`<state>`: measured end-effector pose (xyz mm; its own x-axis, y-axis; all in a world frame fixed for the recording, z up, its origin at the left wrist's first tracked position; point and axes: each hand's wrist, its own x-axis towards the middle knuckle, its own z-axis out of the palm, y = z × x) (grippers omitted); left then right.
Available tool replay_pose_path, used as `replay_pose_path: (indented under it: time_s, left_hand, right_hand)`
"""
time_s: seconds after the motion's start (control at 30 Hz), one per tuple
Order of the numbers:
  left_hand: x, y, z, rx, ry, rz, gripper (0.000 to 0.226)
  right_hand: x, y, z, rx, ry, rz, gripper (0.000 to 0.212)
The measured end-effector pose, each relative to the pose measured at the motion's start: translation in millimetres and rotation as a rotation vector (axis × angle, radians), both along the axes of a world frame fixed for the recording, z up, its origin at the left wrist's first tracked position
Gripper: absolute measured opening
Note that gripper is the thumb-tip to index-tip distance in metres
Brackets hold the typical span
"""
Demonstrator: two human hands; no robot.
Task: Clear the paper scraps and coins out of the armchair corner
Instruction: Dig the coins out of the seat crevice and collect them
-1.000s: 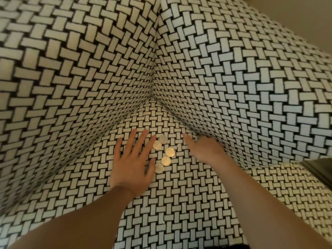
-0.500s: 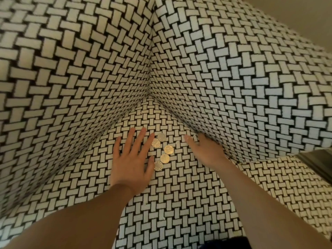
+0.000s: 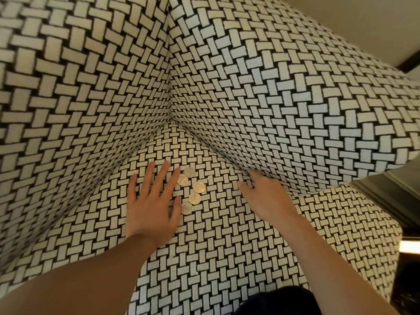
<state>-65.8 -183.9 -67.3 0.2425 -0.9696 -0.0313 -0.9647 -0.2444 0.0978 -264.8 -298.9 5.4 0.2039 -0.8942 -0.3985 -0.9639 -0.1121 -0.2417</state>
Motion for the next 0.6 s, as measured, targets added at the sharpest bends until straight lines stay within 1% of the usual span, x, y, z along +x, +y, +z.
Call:
replay_pose_path:
  time_s: [0.07,0.13,0.27,0.37,0.43,0.6]
  left_hand:
    - [-0.2,0.0,0.9,0.002,-0.005,0.000,0.062]
    - [-0.4,0.0,1.0,0.002,-0.004,0.002,0.062]
    - [-0.6,0.0,1.8,-0.001,0.006,0.011,0.062]
    - [-1.0,-0.2,2.0,0.002,0.006,0.014,0.062]
    - [-1.4,-0.1,2.2,0.003,0.013,0.015,0.062]
    - [-1.5,0.1,2.9,-0.004,0.011,0.014,0.061]
  right_hand:
    - [-4.8,0.6,0.9,0.039,0.049,-0.094,0.049]
    - [-7.3,2.5,-4.3,0.080,0.090,-0.140,0.054]
    - [-2.3,4.8,-17.0,0.084,0.166,-0.122,0.067]
    - [1.2,-1.7,-26.8,0.086,0.223,-0.094,0.072]
    - [3.9,-8.7,-29.0,0.096,0.239,-0.105,0.072]
    - [7.1,-27.1,-18.8,0.215,0.135,-0.168,0.059]
